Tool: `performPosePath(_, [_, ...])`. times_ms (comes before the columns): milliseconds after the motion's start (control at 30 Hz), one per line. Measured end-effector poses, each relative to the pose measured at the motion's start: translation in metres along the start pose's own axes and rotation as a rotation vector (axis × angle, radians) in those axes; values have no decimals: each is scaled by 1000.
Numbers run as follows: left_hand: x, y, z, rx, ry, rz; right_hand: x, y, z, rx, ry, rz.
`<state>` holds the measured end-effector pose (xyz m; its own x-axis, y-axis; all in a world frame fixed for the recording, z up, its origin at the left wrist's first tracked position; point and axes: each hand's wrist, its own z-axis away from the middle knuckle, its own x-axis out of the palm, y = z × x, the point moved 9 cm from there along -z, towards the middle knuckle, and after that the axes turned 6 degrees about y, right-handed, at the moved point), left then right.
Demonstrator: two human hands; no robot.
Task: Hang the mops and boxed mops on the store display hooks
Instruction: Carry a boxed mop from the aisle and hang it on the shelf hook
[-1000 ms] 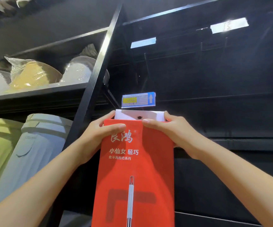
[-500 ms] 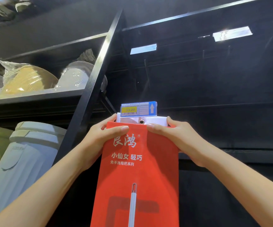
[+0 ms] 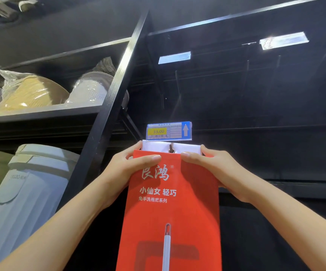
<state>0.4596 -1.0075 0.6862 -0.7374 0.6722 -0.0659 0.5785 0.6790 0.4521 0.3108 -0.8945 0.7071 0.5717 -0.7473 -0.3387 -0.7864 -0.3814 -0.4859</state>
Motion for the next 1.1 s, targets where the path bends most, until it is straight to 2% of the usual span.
performPosePath(167, [1, -23, -1, -82, 59, -81, 6, 27, 0, 92, -13, -35])
performPosePath(300, [-6, -44, -7, -153, 256, -55, 3, 45, -11, 147, 4, -10])
performPosePath(467, [-6, -61, -15, -148, 359, -137, 1, 64, -23, 209, 23, 116])
performPosePath(533, [-8, -68, -18, -147, 391, -181, -2, 64, -28, 189, 81, 247])
performPosePath(633, [-6, -82, -17, -184, 418, -136, -12, 49, -32, 48, 262, 628])
performPosePath(700, [-4, -92, -14, -194, 446, -110, -13, 48, -28, 6, 327, 720])
performPosePath(800, [-1, -100, -9, -201, 487, -113, -6, 69, -24, 91, 289, 534])
performPosePath(900, [-2, -106, -8, -216, 538, -141, -3, 77, -21, 121, 324, 315])
performPosePath(1000, [-8, -100, -4, -270, 584, -283, 0, 83, -15, 186, 340, 243])
performPosePath(1100, [-11, -81, 1, -297, 601, -585, 4, 86, -5, 267, 334, 231])
